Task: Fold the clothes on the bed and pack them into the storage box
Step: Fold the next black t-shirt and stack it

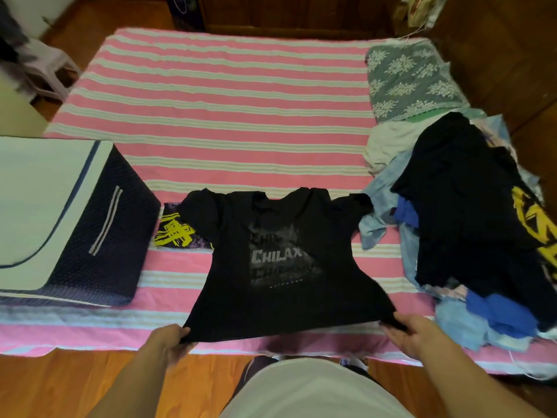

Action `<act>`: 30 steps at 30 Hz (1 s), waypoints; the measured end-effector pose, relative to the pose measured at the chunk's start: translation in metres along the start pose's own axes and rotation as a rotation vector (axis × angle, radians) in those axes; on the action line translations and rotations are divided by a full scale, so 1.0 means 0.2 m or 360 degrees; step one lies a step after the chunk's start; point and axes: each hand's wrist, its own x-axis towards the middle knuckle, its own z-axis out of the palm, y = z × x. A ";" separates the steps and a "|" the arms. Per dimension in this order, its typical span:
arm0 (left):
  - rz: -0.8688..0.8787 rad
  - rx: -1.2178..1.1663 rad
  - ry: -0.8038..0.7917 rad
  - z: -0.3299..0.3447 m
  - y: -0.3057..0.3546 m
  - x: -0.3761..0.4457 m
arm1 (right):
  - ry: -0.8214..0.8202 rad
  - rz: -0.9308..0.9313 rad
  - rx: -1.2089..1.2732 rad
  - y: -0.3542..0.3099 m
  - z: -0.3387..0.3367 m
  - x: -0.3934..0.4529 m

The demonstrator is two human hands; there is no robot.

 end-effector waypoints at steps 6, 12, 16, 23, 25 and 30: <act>0.0237 -0.0603 -0.0373 0.39 1.07 -0.32 | -0.0309 -0.0509 0.0068 -0.62 0.58 -0.41; 0.0918 -0.1068 -0.0832 0.49 2.11 -1.22 | -0.0765 -0.0803 0.0672 -1.52 0.99 -1.15; 0.1093 -0.1133 -0.0997 0.40 2.19 -1.54 | -0.1039 -0.1025 0.0957 -1.56 0.96 -1.52; 0.1045 -0.0959 -0.1025 0.26 1.88 -1.30 | -0.1178 -0.1118 0.0785 -1.31 0.73 -1.32; 0.0953 -0.0882 -0.0911 0.24 1.71 -1.07 | -0.1197 -0.1076 0.0595 -1.18 0.67 -1.13; 0.0520 -0.0670 -0.0588 0.24 1.18 -0.39 | -0.0790 -0.0767 0.0330 -0.79 0.53 -0.56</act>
